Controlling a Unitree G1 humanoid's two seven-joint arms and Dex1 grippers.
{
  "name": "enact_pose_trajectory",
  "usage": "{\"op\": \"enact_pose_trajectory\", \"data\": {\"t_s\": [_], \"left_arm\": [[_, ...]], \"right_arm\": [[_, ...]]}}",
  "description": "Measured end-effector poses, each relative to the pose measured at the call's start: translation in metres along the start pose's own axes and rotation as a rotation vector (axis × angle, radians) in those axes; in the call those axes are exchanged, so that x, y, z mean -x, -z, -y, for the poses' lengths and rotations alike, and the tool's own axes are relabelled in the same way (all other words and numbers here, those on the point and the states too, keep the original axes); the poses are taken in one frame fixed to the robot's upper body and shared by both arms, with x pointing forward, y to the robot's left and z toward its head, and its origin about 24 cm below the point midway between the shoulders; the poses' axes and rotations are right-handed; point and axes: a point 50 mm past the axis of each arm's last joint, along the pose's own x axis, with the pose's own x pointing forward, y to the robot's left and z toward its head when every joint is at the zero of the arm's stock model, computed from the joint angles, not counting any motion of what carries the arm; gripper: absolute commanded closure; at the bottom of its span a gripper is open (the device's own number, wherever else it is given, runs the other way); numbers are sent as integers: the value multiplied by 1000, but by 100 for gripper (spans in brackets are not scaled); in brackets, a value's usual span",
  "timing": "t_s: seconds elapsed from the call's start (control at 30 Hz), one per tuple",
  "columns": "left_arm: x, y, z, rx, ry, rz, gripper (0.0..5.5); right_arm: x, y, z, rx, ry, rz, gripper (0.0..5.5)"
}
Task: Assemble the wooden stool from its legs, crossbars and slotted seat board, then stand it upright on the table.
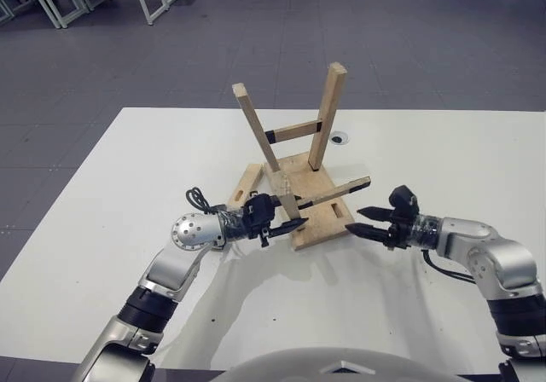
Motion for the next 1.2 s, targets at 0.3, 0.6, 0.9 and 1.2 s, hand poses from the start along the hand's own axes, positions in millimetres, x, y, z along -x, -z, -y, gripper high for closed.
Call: {"op": "enact_pose_trajectory", "data": {"t_s": [0.3, 0.6, 0.9, 1.2], "left_arm": [[-4, -6, -8, -32, 31, -5, 301], [8, 6, -11, 93, -5, -23, 201], [87, 8, -12, 80, -251, -326, 201], [73, 42, 11, 305, -738, -426, 201]], "right_arm": [[2, -1, 1, -1, 22, -5, 212], [2, 2, 1, 6, 25, -20, 212], [7, 10, 2, 14, 80, -35, 212], [8, 14, 3, -6, 144, -8, 212]]}}
